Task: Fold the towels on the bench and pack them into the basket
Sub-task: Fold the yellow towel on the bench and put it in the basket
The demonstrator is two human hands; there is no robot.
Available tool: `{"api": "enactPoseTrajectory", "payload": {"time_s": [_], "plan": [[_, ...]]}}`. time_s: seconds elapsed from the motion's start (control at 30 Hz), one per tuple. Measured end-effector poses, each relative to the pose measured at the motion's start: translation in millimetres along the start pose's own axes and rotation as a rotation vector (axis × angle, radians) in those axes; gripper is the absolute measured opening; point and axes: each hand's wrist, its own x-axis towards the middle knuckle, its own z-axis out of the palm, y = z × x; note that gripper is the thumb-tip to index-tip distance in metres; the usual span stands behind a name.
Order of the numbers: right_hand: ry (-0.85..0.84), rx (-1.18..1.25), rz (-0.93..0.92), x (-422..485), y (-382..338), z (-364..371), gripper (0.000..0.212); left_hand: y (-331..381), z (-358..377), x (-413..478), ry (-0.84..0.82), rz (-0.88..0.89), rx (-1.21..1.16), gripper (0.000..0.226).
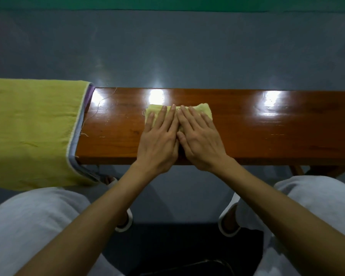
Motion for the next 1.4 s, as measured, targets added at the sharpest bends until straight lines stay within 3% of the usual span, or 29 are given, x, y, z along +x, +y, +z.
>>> {"api": "enactPoseTrajectory", "payload": {"time_s": [0.27, 0.63, 0.93, 1.17, 1.4], "plan": [[-0.125, 0.018, 0.083, 8, 10, -2, 0.07, -11, -6, 6, -0.016, -0.185, -0.1, 0.065], [-0.182, 0.177, 0.33, 5, 42, -26, 0.051, -28, -12, 1, -0.062, -0.429, -0.312, 0.052], [-0.237, 0.139, 0.442, 11, 33, -54, 0.049, -13, -28, -4, 0.228, -0.456, -0.44, 0.035], [-0.235, 0.237, 0.483, 3, 42, -59, 0.05, 9, -29, 5, 0.055, -0.486, -0.34, 0.036], [-0.22, 0.355, 0.516, -6, 54, -59, 0.048, 19, -26, 12, 0.093, -0.399, -0.552, 0.027]]}}
